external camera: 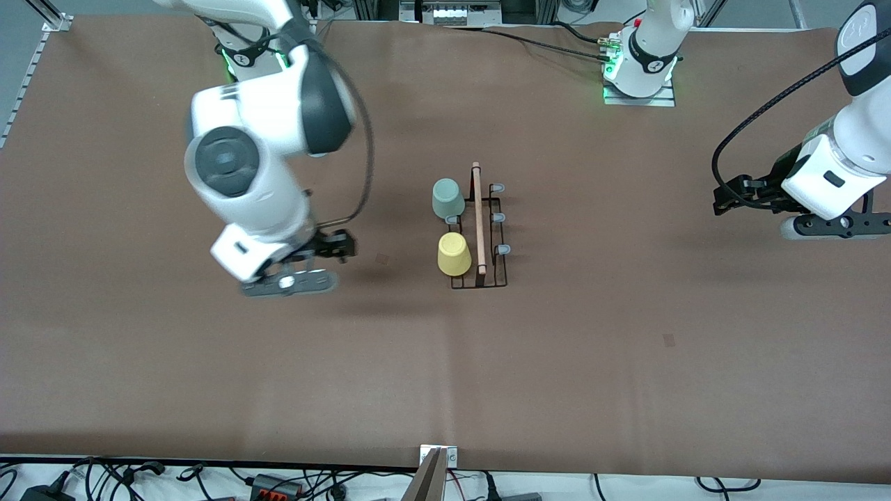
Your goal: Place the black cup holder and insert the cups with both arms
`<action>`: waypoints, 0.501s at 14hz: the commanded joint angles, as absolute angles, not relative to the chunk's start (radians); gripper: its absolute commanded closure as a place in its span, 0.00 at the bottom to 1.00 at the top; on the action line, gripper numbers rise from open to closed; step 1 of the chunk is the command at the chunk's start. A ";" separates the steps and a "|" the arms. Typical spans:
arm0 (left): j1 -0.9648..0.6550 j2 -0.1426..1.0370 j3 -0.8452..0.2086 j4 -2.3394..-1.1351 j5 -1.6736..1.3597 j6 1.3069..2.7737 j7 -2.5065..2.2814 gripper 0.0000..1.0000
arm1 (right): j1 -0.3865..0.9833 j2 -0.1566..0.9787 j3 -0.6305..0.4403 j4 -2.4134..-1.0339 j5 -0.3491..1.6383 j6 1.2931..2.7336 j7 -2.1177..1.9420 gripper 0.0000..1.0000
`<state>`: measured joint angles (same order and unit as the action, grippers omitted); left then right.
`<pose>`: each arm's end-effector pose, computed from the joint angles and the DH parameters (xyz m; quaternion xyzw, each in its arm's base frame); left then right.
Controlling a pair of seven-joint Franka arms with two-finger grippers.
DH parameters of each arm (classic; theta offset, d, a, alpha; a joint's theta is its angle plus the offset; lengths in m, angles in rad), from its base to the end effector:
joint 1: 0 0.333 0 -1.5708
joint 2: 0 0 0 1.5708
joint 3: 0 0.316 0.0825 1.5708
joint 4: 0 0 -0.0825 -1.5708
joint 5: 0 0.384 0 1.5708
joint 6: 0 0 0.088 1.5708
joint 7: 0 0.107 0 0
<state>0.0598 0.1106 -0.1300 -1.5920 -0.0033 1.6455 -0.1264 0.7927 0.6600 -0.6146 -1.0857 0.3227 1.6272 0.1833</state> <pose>0.5887 -0.0380 0.5580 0.9992 0.0284 -0.0288 0.0060 0.6602 0.2870 0.4810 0.9991 0.0375 -0.0047 0.0213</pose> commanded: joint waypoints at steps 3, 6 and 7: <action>0.041 0.091 -0.104 -1.608 0.003 1.640 -0.091 0.00 | 0.726 0.627 -0.607 -1.114 0.336 1.629 0.160 0.00; 0.041 0.091 -0.104 -1.608 0.003 1.638 -0.091 0.00 | 0.658 0.611 -0.614 -1.108 0.336 1.617 0.150 0.00; 0.041 0.091 -0.104 -1.608 0.003 1.638 -0.091 0.00 | 0.634 0.600 -0.609 -1.108 0.334 1.620 0.150 0.00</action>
<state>0.0561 0.1106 -0.1198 -1.5922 -0.0033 1.6446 -0.1118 0.6736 0.6384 -0.6189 -1.0892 0.3228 1.6256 0.1727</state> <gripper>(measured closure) 0.000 0.000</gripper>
